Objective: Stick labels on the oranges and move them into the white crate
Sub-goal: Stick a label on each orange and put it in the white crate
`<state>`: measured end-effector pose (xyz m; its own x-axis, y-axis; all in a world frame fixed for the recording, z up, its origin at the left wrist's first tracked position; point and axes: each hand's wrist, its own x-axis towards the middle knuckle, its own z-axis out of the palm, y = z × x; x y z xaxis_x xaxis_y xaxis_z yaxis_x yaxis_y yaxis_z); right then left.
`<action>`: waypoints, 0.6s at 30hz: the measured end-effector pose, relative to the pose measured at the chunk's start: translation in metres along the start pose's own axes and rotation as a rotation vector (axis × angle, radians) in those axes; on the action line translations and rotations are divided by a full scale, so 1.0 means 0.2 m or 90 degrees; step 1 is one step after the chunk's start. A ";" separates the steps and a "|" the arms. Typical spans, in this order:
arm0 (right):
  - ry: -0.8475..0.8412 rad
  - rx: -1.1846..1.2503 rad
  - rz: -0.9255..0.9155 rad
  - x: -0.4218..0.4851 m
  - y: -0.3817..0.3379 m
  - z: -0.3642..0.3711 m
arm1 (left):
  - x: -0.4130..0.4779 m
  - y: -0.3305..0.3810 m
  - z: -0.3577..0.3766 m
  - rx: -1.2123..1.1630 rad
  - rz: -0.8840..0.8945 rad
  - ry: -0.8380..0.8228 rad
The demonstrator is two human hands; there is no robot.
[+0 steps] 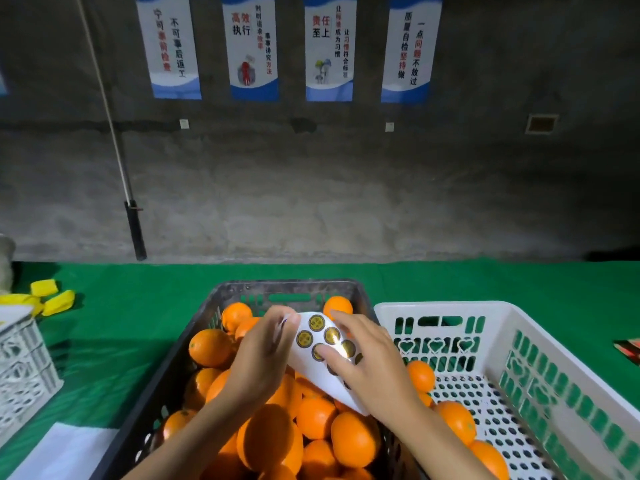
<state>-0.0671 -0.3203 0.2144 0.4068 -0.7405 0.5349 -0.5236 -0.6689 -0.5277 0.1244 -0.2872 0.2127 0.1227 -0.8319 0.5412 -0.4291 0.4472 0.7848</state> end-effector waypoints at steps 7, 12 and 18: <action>-0.025 0.227 0.047 0.00 -0.01 -0.01 | 0.00 0.04 -0.02 0.007 0.014 -0.058; -0.041 0.296 0.072 0.00 -0.01 -0.01 | -0.01 0.06 -0.02 0.032 0.005 -0.049; -0.038 0.348 0.095 0.00 -0.01 -0.01 | -0.01 0.09 -0.05 0.216 0.140 0.005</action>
<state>-0.0684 -0.3193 0.2171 0.4085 -0.8212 0.3985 -0.1218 -0.4817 -0.8678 0.1250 -0.2749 0.2293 0.0018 -0.7250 0.6887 -0.7167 0.4794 0.5065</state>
